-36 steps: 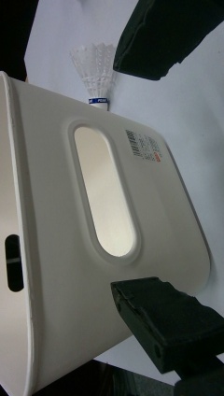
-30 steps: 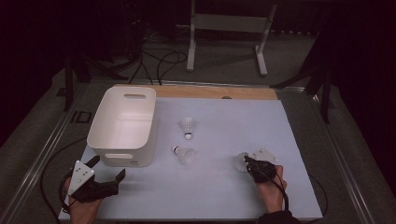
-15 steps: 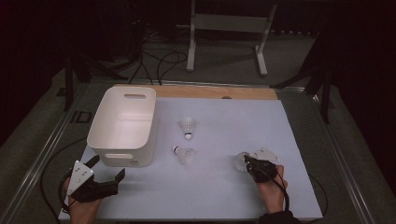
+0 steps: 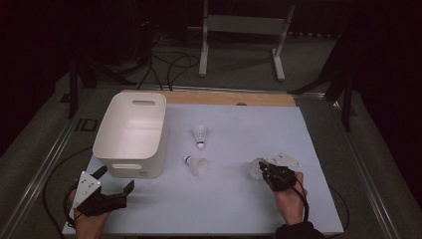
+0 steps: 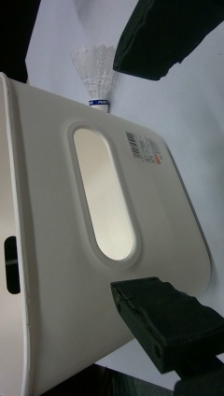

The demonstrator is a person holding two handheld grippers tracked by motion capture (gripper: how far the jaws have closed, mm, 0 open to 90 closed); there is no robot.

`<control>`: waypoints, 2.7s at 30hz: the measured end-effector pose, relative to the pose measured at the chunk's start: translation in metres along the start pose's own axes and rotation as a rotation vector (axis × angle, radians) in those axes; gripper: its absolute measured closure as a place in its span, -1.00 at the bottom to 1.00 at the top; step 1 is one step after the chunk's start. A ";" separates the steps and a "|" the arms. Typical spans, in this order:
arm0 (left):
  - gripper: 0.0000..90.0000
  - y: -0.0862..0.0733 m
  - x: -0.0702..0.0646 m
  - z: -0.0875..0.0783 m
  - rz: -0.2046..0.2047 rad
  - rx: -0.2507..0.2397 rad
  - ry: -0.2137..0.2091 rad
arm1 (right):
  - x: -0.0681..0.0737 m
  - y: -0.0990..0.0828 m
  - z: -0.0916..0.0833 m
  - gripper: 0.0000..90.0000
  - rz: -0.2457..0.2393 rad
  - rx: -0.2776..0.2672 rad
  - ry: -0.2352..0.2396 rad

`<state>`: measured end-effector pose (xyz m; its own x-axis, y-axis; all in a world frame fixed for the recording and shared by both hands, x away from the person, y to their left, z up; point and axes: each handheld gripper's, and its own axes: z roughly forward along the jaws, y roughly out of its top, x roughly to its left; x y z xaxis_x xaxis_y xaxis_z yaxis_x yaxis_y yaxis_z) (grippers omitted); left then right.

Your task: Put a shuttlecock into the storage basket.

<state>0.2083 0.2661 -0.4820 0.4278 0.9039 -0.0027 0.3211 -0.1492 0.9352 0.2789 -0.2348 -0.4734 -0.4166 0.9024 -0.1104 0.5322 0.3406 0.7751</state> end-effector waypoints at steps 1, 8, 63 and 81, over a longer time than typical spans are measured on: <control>-1.00 0.000 0.000 0.000 0.000 0.000 0.001 | 0.000 0.001 -0.001 0.88 -0.002 -0.004 0.004; -1.00 0.000 0.000 0.000 0.003 0.002 0.001 | 0.000 0.012 -0.003 0.88 0.001 -0.010 0.023; -1.00 0.000 0.000 0.000 -0.001 0.003 0.001 | 0.009 0.076 0.003 0.87 -0.006 -0.043 0.092; -1.00 0.000 0.000 0.000 -0.002 0.005 0.002 | 0.013 0.090 0.009 0.87 -0.016 -0.047 0.109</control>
<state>0.2083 0.2659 -0.4821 0.4256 0.9049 -0.0040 0.3258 -0.1491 0.9336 0.3285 -0.1895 -0.4107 -0.5037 0.8620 -0.0570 0.4907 0.3398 0.8023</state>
